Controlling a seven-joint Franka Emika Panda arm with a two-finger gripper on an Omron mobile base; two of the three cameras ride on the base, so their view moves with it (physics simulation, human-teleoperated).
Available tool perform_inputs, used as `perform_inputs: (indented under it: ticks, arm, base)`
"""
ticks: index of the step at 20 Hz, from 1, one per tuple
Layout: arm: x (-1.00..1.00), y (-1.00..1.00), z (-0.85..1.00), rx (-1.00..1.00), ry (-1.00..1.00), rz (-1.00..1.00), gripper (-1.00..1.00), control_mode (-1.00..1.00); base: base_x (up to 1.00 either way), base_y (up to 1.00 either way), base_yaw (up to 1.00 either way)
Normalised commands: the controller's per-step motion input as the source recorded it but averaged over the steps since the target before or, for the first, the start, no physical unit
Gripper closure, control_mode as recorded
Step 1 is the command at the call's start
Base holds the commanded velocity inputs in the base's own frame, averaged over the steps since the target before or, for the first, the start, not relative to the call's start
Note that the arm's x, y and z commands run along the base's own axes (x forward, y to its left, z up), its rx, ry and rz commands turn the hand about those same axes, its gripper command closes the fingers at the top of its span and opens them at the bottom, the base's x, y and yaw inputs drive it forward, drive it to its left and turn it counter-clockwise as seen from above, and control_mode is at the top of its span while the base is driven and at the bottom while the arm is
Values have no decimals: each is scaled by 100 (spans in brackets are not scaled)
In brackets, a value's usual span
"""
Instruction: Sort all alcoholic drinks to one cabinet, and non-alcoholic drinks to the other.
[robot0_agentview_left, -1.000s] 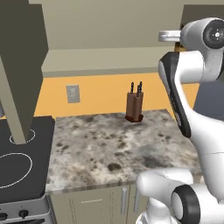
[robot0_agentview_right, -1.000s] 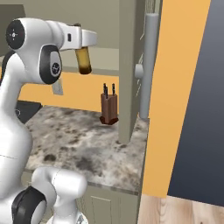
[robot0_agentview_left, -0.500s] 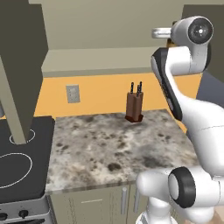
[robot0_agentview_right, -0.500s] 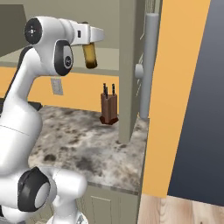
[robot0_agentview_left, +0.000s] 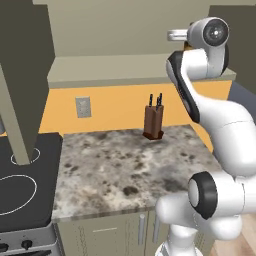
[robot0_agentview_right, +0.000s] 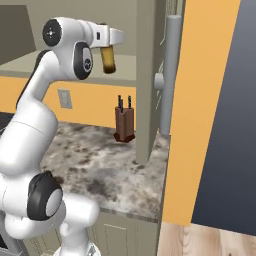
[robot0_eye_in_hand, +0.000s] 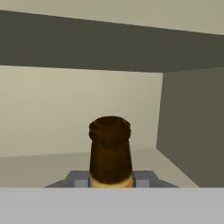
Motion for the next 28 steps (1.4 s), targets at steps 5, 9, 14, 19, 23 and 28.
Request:
perform_inputs:
  ticks: [5,9,14,19,23,28]
  arm:
    - [42,-4,0,0,0,1,100,-100]
    - [34,-13,0,0,0,5,100,-100]
    - [35,-12,-9,0,0,6,100,-100]
    - [19,-13,-20,0,0,6,100,-100]
    - [15,-11,-16,0,0,5,100,-100]
    - [24,-5,-15,0,0,5,100,-100]
  base:
    - [0,0,0]
    - [0,0,0]
    - [0,0,0]
    - [0,0,0]
    - [0,0,0]
    - [0,0,0]
